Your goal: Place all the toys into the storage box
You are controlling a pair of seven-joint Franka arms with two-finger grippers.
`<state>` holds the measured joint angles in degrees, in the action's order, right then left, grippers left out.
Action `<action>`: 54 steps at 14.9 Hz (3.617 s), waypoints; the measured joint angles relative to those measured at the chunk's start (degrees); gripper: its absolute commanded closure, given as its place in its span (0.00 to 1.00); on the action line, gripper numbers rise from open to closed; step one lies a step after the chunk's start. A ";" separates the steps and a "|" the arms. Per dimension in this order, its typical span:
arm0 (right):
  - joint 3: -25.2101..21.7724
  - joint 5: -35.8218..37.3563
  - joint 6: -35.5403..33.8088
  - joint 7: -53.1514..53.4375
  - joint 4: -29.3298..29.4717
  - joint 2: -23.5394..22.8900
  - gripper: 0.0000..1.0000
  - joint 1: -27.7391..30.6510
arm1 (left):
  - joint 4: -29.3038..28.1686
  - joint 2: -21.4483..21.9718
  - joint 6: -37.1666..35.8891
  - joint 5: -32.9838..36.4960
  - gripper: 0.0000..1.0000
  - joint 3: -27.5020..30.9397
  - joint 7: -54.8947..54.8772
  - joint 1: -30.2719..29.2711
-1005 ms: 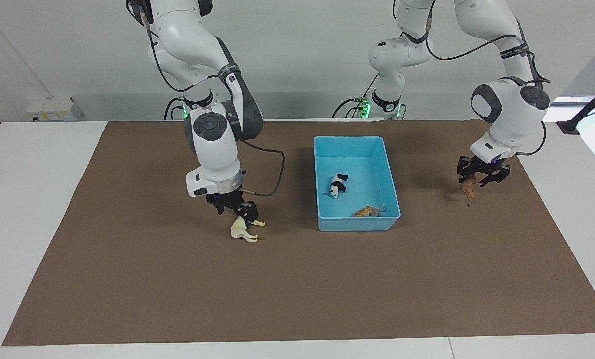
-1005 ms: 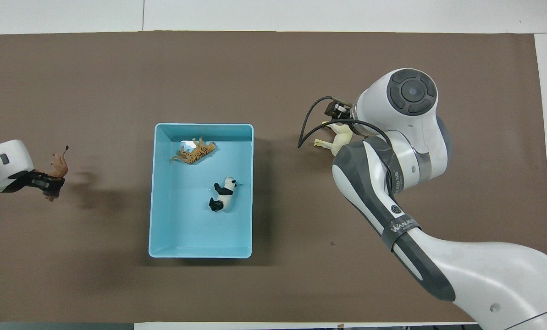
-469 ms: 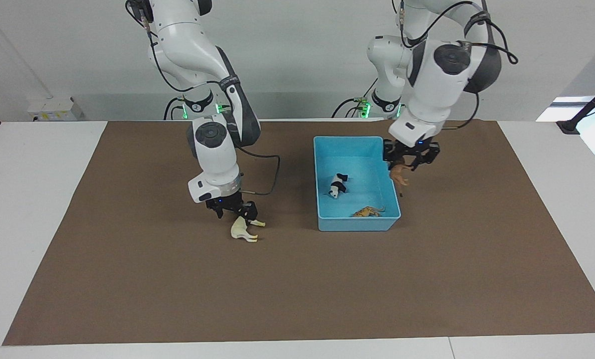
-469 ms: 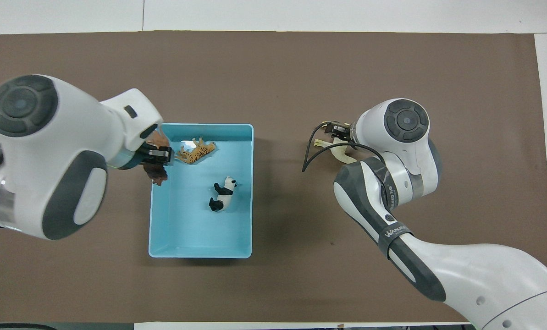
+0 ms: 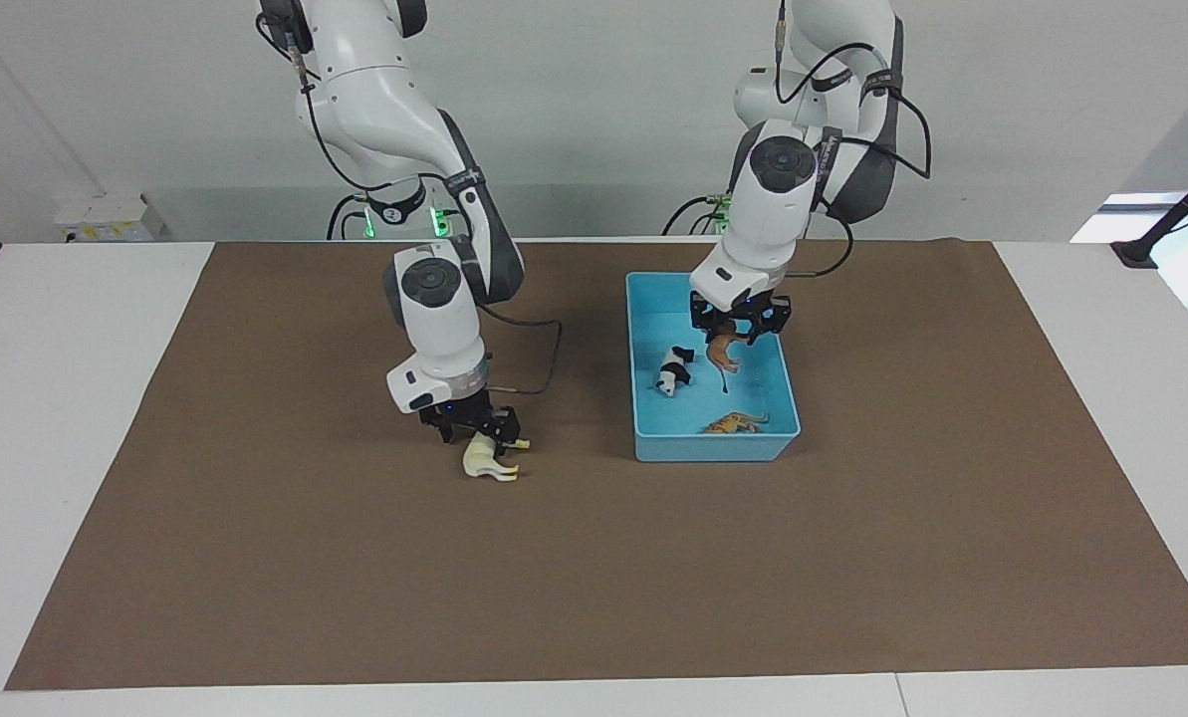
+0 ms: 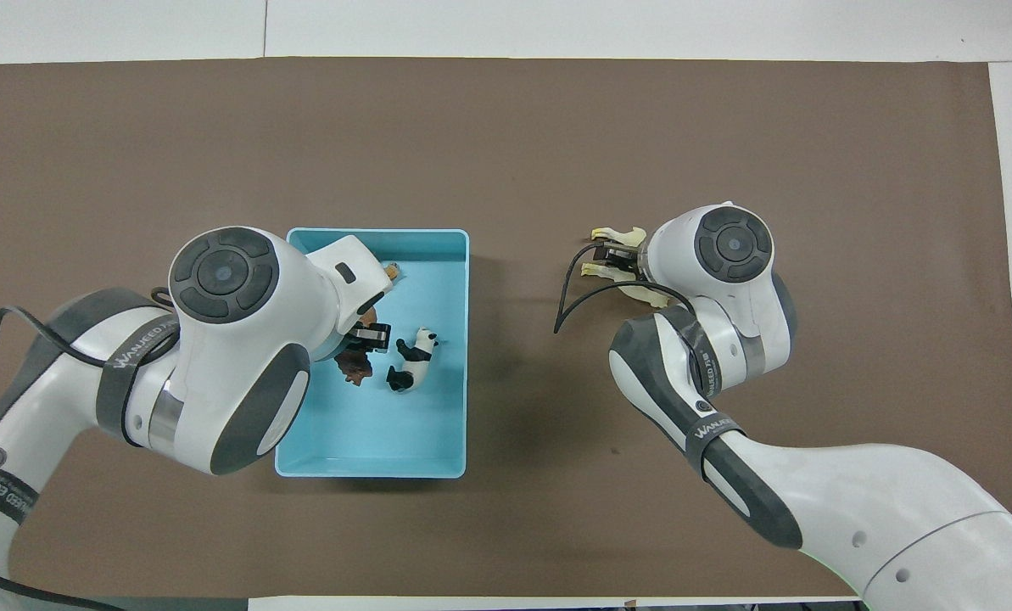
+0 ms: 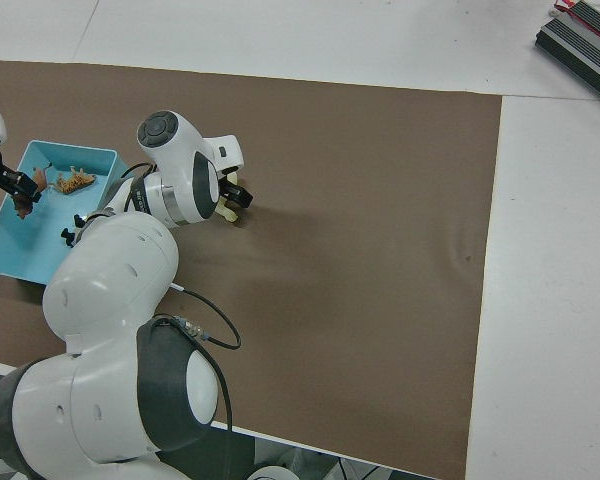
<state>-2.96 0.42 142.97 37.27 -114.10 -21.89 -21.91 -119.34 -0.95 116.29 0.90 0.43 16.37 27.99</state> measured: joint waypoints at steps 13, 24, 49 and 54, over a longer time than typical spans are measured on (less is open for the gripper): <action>-0.05 0.09 -10.08 -0.55 7.50 0.16 1.00 -0.03 | 2.18 0.94 -2.53 -0.11 0.00 1.09 1.11 0.56; 1.44 -7.97 -33.64 15.67 33.59 0.56 1.00 -16.13 | 25.62 2.17 -26.16 -0.11 0.00 1.80 -0.14 -13.51; -0.24 -2.52 -38.47 33.87 47.37 -7.85 0.00 -18.49 | 28.00 0.73 -29.40 -0.86 0.00 -4.10 -8.83 -24.75; -0.45 -1.66 -43.33 22.33 46.49 3.15 0.00 -4.13 | 27.96 0.86 -29.36 -0.86 0.00 -4.36 -9.02 -24.73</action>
<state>-3.42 -1.25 99.64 59.59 -67.62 -18.74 -26.04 -91.38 -0.09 86.93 0.03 -3.92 7.35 3.26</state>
